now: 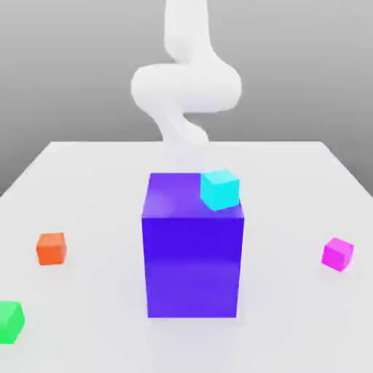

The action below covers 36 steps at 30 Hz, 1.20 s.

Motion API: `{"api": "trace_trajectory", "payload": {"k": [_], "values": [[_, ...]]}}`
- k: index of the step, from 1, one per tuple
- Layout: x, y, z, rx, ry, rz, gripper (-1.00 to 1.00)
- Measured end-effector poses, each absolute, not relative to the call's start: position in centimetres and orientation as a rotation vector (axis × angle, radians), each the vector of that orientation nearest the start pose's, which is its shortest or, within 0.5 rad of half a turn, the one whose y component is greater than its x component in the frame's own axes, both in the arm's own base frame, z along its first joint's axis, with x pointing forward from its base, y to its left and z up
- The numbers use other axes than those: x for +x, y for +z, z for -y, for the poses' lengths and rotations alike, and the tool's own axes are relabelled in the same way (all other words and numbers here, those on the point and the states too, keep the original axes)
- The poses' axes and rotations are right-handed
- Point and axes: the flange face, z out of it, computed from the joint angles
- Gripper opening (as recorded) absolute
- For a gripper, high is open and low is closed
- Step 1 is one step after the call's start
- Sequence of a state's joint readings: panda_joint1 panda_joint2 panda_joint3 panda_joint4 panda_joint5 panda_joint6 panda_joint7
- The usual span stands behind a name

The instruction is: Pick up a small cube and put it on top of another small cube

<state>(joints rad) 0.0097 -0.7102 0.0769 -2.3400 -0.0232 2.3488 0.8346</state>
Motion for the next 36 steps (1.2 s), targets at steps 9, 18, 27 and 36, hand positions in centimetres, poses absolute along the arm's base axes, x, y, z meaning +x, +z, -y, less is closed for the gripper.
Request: {"api": "trace_trajectory", "payload": {"k": [9,18,27,36], "values": [[41.8,45.9,-19.1,-2.907,-0.674,-0.696,0.0],[31.7,27.2,-30.6,-3.114,-0.285,-0.24,0.0],[22.1,17.7,-33.8,-3.129,0.001,-0.004,0.0],[21.9,12.6,-33.5,-3.139,0.002,0.002,-1.0]]}}
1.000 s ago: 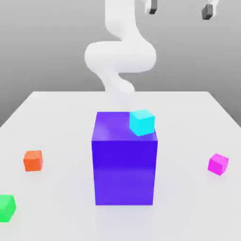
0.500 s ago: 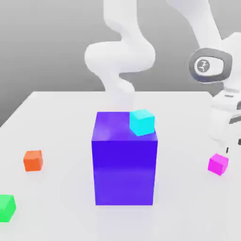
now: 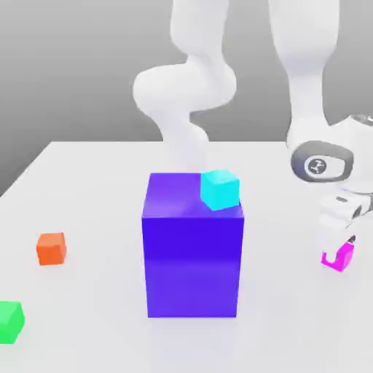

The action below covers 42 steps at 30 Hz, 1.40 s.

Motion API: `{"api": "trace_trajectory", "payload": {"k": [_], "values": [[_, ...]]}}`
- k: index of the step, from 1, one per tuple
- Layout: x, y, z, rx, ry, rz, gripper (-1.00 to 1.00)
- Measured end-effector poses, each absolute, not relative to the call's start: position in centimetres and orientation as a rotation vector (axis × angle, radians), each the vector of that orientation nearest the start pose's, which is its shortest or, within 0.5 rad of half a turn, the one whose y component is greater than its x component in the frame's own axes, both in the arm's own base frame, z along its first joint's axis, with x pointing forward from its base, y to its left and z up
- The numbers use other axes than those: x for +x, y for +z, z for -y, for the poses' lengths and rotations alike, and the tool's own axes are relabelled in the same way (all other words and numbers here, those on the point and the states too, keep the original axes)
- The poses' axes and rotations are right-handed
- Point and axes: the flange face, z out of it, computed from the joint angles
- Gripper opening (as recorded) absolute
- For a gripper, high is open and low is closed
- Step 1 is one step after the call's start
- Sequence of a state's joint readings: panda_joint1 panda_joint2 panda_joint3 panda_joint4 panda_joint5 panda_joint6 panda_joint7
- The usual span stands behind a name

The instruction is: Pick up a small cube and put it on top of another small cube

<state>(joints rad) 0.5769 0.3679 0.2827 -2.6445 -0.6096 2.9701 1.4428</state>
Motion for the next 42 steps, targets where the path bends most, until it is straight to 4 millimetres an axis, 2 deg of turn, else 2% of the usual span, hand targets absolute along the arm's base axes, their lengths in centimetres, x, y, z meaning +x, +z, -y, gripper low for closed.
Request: {"api": "trace_trajectory", "payload": {"k": [7,18,19,21,23,26,29,32,34,37,42], "values": [[21.9,12.7,-33.6,-3.137,0.0,0.002,-1.0],[21.9,18.5,-33.7,-3.134,0.001,0.001,-1.0],[22.2,18.9,-33.5,-3.137,0.0,-0.014,-1.0],[25.9,19.2,-31.8,-3.126,0.01,-0.238,-1.0],[30.5,19.5,-29.1,-3.096,0.011,-0.479,-1.0],[36.9,20.1,-23.7,-3.028,-0.002,-0.808,-1.0],[42.3,20.8,-16.9,-2.927,-0.018,-1.122,-1.0],[46.0,21.7,-9.6,-2.807,-0.034,-1.398,-1.0],[47.6,22.2,-4.8,-2.719,-0.043,-1.564,-1.0],[48.9,22.9,2.6,-2.573,-0.048,-1.797,-1.0],[48.2,24.1,15.0,-2.291,-0.057,-2.147,-1.0]]}}
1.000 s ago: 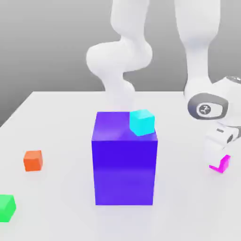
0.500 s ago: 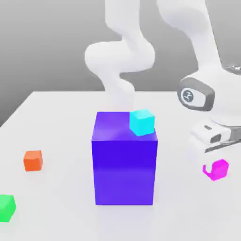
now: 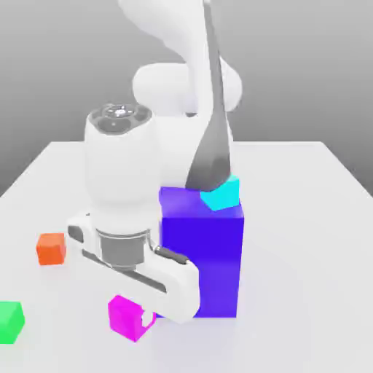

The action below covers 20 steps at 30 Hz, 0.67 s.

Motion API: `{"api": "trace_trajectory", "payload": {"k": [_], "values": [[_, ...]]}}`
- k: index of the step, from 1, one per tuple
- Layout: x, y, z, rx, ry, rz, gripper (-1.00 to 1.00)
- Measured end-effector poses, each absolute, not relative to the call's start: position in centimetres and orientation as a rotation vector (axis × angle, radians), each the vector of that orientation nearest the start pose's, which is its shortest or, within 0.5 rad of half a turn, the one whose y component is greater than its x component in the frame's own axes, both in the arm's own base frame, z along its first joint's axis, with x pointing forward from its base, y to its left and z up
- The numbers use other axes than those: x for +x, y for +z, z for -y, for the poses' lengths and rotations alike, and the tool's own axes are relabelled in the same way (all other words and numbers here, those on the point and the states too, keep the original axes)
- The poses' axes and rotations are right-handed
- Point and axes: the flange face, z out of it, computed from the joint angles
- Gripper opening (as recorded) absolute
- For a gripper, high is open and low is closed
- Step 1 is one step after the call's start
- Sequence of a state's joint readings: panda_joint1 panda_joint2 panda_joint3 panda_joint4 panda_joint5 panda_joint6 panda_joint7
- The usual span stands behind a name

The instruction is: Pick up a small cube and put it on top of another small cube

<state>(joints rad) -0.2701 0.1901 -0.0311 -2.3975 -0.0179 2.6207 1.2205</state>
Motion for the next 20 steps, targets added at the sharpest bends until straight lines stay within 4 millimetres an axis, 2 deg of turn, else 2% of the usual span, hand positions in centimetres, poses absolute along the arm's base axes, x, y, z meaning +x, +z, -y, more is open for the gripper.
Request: {"api": "trace_trajectory", "payload": {"k": [4,6,7,9,10,16,18,20], "values": [[45.1,25.1,24.9,-2.018,-0.062,-2.404,-1.0],[42.7,23.4,29.8,-1.832,-0.02,-2.55,-1.0],[42.1,22.0,31.0,-1.784,-0.01,-2.583,-1.0],[41.5,19.1,31.9,-1.749,-0.003,-2.608,-1.0],[41.3,18.3,32.0,-1.742,-0.002,-2.613,1.0],[41.3,17.8,32.1,-1.739,-0.001,-2.616,1.0],[41.3,19.4,32.2,-1.738,0.0,-2.617,1.0],[41.3,22.1,32.2,-1.737,0.0,-2.617,1.0]]}}
